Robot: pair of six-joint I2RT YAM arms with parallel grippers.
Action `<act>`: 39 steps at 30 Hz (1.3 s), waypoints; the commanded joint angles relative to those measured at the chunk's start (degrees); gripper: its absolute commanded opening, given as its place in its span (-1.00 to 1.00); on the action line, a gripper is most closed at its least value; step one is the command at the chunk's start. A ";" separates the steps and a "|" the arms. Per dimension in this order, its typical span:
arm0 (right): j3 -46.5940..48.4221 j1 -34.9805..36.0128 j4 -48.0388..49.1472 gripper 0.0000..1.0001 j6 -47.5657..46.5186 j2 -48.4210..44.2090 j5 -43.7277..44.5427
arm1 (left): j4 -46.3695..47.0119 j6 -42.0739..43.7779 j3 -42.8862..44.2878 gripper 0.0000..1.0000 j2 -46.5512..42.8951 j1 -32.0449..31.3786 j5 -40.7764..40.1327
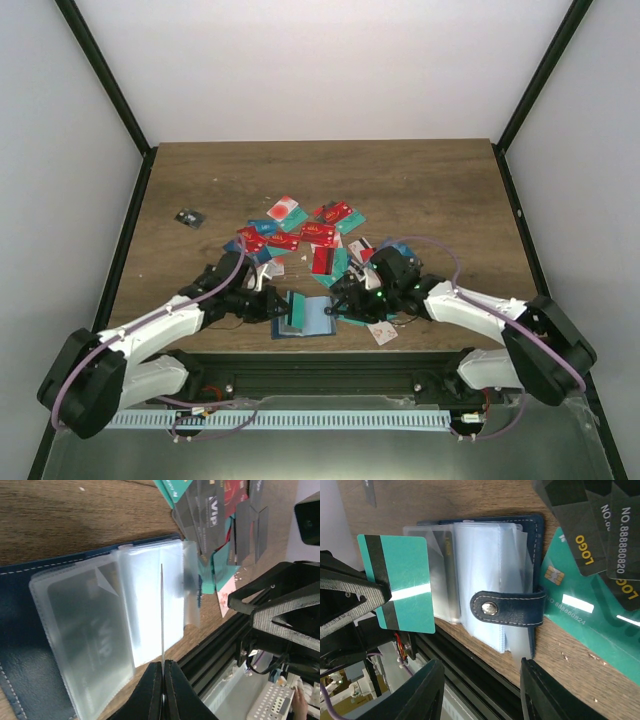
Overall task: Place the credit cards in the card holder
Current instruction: Insert the credit card into the card holder.
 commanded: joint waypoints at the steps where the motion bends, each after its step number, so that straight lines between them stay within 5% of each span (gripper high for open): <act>1: -0.16 -0.17 1.39 -0.14 -1.24 1.74 0.02 | 1.93 3.01 -0.07 -0.92 2.54 0.71 1.10; 39: 4.63 -0.26 4.97 -0.44 -6.39 16.52 -0.66 | 18.92 -0.95 -4.83 -0.92 13.37 0.89 3.42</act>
